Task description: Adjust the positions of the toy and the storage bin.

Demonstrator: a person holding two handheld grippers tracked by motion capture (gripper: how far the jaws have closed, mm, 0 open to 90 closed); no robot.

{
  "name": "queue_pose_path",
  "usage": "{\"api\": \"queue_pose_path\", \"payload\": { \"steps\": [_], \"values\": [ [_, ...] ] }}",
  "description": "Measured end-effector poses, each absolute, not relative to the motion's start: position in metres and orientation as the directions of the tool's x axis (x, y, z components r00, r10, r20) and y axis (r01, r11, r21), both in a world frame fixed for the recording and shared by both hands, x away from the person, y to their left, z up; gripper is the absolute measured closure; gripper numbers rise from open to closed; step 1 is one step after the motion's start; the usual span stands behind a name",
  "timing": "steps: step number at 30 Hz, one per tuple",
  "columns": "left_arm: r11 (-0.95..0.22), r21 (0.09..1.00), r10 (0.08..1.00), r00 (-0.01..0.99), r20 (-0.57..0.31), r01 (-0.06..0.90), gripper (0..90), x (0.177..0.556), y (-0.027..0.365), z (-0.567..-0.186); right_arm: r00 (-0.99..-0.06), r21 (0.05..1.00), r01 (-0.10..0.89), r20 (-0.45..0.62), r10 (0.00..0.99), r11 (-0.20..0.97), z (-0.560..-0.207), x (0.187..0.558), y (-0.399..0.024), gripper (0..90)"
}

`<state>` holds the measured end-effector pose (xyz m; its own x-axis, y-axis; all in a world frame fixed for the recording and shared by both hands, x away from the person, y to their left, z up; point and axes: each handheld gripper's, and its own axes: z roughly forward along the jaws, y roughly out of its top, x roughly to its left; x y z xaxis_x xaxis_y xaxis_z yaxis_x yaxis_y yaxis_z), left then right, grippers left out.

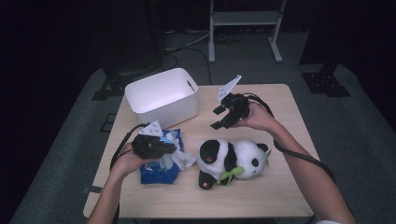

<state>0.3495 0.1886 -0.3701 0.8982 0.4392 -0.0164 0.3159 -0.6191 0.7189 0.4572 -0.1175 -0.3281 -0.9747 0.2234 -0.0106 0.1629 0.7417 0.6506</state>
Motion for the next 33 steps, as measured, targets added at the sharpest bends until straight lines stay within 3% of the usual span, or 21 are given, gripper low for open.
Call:
{"api": "queue_pose_path", "payload": {
  "steps": [33],
  "values": [
    [-0.605,0.726,0.455,0.890,-0.022,0.327,82.5,0.345,0.200,-0.372,-0.986,0.640,0.080,-0.059,0.153,0.764,-0.313,0.481,-0.076,31.0]
  ]
}}
